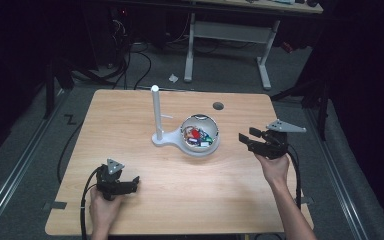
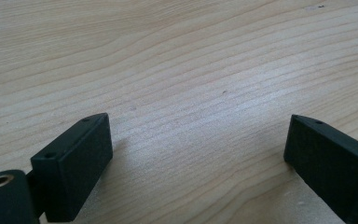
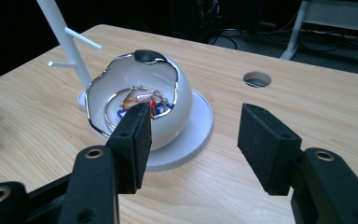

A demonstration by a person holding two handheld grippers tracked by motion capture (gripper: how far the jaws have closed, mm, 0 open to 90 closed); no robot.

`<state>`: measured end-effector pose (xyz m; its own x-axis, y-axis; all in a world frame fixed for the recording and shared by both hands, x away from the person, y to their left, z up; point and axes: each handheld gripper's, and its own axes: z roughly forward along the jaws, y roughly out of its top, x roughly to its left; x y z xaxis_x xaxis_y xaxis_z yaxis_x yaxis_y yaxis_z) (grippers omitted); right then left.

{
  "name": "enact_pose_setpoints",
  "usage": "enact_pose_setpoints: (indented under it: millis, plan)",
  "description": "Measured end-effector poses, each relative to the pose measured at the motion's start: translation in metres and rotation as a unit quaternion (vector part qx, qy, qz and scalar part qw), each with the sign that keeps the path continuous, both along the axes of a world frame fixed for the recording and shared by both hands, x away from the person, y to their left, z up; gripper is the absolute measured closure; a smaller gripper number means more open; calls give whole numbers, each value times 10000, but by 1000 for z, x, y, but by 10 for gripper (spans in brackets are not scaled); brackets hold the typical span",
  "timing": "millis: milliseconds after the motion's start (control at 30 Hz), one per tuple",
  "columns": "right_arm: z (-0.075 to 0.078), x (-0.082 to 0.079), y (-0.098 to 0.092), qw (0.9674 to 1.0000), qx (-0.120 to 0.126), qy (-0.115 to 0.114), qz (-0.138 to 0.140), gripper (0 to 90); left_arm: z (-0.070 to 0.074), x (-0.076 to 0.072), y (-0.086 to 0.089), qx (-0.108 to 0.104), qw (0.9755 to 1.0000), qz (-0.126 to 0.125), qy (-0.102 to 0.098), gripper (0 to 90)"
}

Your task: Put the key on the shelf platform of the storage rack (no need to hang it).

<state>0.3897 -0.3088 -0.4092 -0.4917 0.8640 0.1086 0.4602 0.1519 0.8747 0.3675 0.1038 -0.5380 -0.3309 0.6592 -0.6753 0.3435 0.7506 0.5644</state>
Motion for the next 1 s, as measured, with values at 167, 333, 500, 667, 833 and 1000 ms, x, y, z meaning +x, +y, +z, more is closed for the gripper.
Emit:
enact_pose_setpoints:
  millis: [167, 333, 500, 667, 833, 1000]
  plan:
    - [-3, -8, -7, 10000, 14, -1, -76, 448, 0, 0, 0, -4, 10000, 0, 2, 81]
    - [-8, -22, -17, 9998, 99, -28, -152, 448, 0, 0, 0, -4, 10000, 3, 2, 81]
    - [-11, -29, -18, 9998, 43, -48, -193, 451, 0, 0, 0, 2, 10000, -1, -1, 81]
    - [-20, -35, -18, 9998, 62, -4, -184, 454, 0, 0, 0, 0, 10000, 4, 1, 81]
    - [-31, -39, -16, 9998, 98, 72, -152, 461, 0, 0, 0, 2, 10000, 1, -1, 81]
    - [-36, -41, -15, 9998, 110, 101, -117, 463, 0, 0, 0, -4, 10000, 6, 3, 81]
